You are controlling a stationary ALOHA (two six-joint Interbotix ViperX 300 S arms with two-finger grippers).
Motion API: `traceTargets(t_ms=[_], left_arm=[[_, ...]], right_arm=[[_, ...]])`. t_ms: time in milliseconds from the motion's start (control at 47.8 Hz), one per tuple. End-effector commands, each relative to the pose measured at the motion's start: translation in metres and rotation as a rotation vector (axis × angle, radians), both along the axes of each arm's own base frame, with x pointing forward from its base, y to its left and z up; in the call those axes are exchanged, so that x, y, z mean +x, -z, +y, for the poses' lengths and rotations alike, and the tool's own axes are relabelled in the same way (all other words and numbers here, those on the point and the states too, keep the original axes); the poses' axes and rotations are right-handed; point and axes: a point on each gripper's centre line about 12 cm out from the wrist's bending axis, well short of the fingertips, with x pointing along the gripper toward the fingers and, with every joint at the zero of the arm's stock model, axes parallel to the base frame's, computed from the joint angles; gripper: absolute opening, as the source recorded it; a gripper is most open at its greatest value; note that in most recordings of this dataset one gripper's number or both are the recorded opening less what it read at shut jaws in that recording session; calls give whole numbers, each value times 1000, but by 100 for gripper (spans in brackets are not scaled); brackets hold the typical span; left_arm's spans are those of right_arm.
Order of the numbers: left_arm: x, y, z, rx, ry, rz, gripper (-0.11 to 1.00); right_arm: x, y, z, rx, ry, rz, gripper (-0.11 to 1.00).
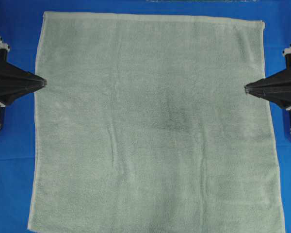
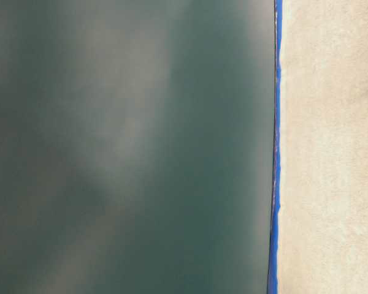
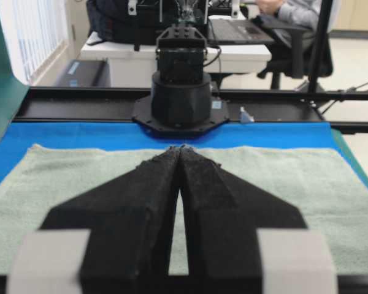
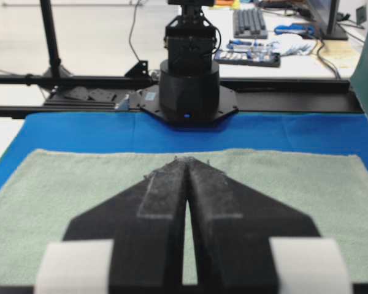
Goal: Fold a bath towel.
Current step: 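Move both grippers to the far towel corners and pinch them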
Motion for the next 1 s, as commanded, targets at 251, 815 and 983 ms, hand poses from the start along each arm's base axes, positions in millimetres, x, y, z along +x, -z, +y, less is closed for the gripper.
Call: traceTargets(t_ms=[251, 815, 983], left_arm=[[12, -12, 15, 21, -72, 208, 0], [43, 14, 136, 52, -409, 849, 64], [52, 32, 183, 112, -435, 1038, 88]], right_arm=[[10, -22, -29, 43, 136, 274, 0], [14, 20, -159, 37, 517, 996, 59], [20, 39, -200, 62, 495, 1159, 54]])
